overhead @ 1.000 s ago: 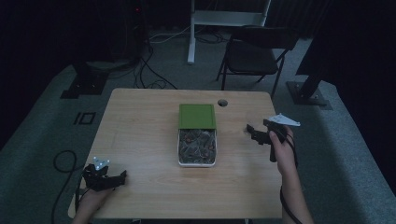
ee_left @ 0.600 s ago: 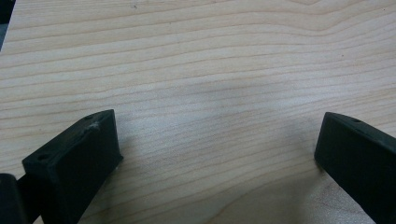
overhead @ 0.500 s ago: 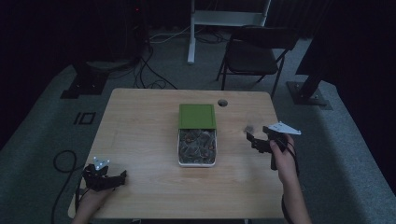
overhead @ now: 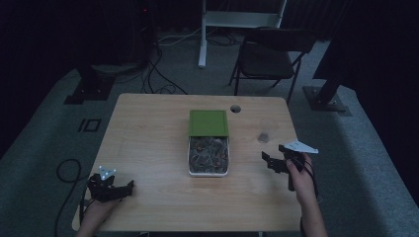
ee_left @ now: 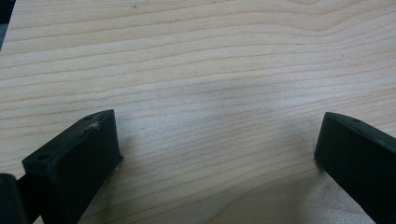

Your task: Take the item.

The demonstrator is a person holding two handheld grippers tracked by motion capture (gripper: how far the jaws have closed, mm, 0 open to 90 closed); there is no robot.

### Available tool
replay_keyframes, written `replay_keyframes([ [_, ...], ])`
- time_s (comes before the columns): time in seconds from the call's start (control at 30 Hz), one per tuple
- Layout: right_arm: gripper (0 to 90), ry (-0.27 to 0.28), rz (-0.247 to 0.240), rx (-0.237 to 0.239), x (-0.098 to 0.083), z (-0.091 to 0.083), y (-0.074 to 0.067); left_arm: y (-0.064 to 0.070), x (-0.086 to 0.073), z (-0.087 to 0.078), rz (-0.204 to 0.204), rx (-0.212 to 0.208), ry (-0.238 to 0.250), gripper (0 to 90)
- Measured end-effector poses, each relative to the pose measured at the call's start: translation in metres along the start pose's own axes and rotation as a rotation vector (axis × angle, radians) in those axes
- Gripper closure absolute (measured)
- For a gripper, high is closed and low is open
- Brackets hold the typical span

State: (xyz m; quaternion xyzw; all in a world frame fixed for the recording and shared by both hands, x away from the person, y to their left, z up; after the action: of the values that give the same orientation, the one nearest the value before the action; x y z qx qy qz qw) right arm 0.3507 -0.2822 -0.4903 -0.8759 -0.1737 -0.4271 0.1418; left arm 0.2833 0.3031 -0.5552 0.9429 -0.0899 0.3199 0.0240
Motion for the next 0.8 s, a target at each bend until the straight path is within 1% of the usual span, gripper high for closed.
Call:
replay_keyframes([
  [0.17, 18.5, -0.018, 0.000, 0.009, -0.013, 0.001, -0.001, 0.000, 0.000, 0.000, 0.000, 0.000, 0.000, 0.5],
  [0.3, 18.5, -0.042, 0.000, 0.005, -0.025, 0.003, 0.001, 0.000, 0.000, 0.000, 0.000, 0.000, 0.001, 0.5],
  [0.47, 18.6, -0.062, 0.001, 0.012, -0.038, 0.004, 0.002, 0.000, 0.000, 0.000, 0.000, 0.000, 0.001, 0.5],
  [0.7, 18.7, -0.072, 0.004, 0.018, -0.053, 0.003, 0.003, 0.000, 0.000, 0.000, 0.002, 0.001, 0.000, 0.5],
  [0.8, 18.7, -0.089, -0.002, 0.022, -0.059, 0.003, 0.003, 0.000, 0.000, 0.000, 0.002, 0.001, 0.000, 0.5],
])
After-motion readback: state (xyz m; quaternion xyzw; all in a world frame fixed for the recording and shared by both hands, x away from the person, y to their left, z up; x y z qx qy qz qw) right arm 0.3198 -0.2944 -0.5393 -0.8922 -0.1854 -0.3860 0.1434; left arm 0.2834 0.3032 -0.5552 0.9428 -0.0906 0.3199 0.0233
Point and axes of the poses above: each handheld gripper's, and its own axes: z roughly forward along the jaws, x roughly out of its top, y roughly to its right, the point moved 1 cm from there along z, roughly forward along the jaws, and after that the axes turned 6 degrees about -y, right-handed, at the moved point
